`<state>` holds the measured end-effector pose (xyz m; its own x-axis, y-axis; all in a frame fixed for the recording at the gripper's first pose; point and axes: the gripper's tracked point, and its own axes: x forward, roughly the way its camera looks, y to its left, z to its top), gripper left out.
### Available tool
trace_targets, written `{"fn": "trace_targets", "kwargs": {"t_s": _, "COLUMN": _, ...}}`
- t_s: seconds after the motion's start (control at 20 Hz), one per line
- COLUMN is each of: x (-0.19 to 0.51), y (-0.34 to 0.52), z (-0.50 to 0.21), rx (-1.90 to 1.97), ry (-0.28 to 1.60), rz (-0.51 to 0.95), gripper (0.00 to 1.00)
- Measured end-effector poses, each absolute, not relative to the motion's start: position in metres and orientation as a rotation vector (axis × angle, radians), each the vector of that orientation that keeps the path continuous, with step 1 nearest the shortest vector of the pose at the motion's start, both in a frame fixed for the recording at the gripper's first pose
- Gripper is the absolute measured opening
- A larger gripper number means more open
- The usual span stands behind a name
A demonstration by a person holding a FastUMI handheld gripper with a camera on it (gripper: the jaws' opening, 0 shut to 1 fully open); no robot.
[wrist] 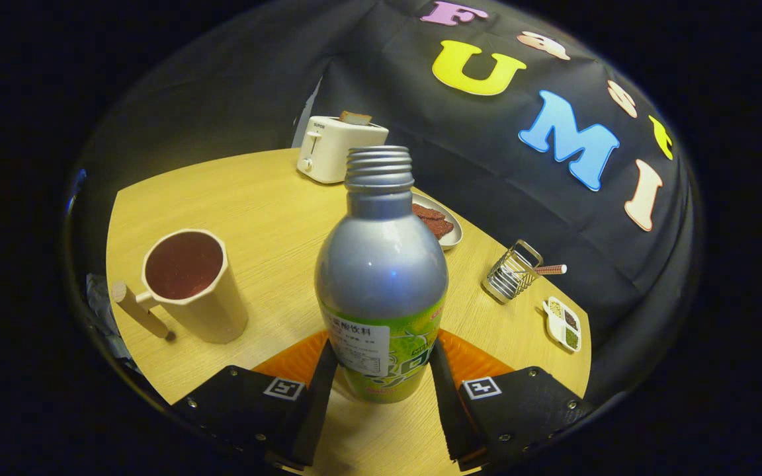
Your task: Take the bottle from table, then pour the juice into the cup, finally place the bottle on the coaster
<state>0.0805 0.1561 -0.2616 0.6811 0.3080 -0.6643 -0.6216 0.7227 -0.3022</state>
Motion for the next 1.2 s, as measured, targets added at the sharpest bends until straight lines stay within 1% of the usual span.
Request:
{"fn": "trace_targets", "kwargs": {"t_s": 0.55, "x": 0.138, "y": 0.166, "z": -0.263, "rx": -0.318, "ry": 0.603, "rz": 0.509, "gripper": 0.74}}
{"fn": "trace_targets", "kwargs": {"t_s": 0.85, "x": 0.171, "y": 0.163, "z": -0.268, "rx": -0.280, "ry": 0.580, "rz": 0.466, "gripper": 0.75}}
{"fn": "trace_targets", "kwargs": {"t_s": 1.2, "x": 0.192, "y": 0.174, "z": -0.275, "rx": -0.258, "ry": 0.529, "rz": 0.463, "gripper": 0.78}}
